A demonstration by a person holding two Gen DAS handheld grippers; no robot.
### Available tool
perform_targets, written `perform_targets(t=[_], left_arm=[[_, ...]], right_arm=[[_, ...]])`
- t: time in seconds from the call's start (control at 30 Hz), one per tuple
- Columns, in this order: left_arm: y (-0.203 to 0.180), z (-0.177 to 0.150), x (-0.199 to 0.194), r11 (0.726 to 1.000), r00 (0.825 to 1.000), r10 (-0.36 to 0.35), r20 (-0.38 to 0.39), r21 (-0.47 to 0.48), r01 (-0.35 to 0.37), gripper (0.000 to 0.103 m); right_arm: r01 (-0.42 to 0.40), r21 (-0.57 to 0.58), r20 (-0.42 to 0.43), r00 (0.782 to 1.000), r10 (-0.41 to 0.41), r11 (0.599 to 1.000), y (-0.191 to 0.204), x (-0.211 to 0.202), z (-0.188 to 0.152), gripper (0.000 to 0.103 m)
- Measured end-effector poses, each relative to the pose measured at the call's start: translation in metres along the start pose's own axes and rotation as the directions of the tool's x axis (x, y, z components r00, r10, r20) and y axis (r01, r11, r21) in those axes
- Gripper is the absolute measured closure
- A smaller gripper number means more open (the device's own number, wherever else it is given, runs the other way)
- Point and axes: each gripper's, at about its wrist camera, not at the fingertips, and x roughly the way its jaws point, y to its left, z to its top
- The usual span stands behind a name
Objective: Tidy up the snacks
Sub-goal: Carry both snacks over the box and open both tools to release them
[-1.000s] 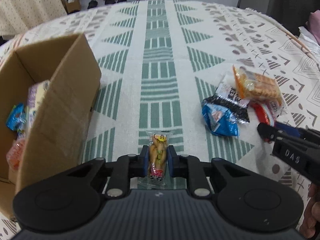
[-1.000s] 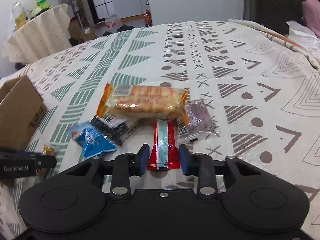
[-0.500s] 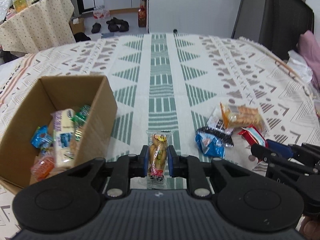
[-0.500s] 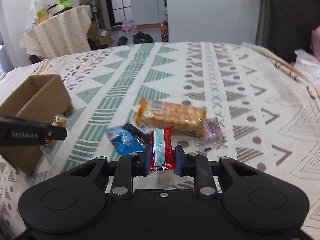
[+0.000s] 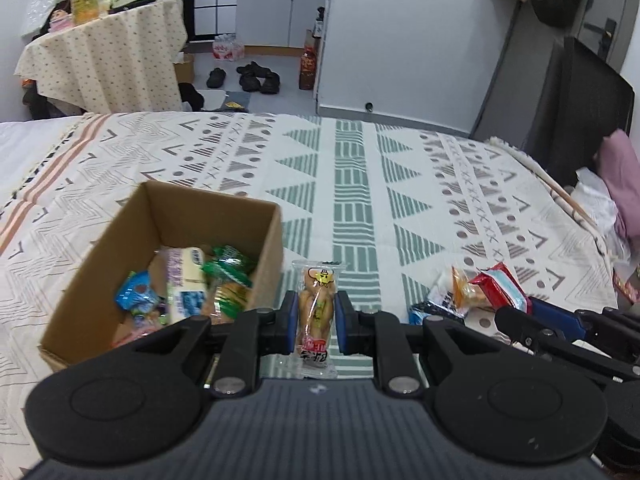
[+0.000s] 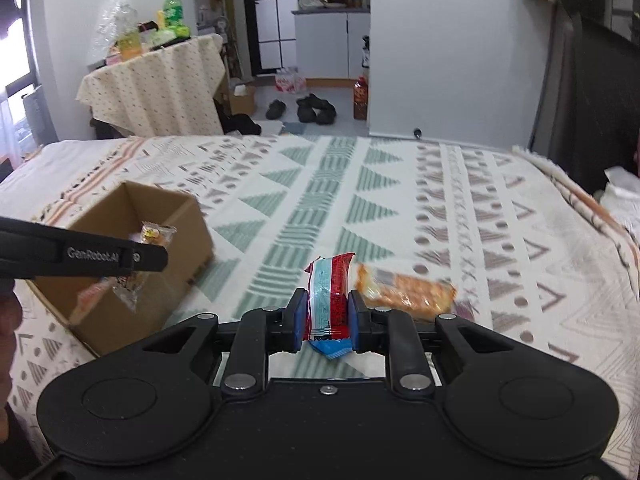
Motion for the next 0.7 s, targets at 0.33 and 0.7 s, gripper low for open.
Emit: perform_targets(t=[0.33, 0.7], left_arm=[[0.031, 0.006, -0.022, 1.0, 0.999, 0.007, 0.034, -0.021, -0.007, 0.085], [0.076, 0.012, -0.04, 0.995, 0.998, 0.046, 0.053, -0.091, -0.041, 0.085]], right_arm=[[-0.031, -0.047, 0.032, 0.999, 0.032, 0.998, 0.043, -0.01, 0.019, 0.082], [-0.115, -0.069, 0.05, 0.992, 0.119, 0.991, 0.094, -0.014, 0.036, 0.082]])
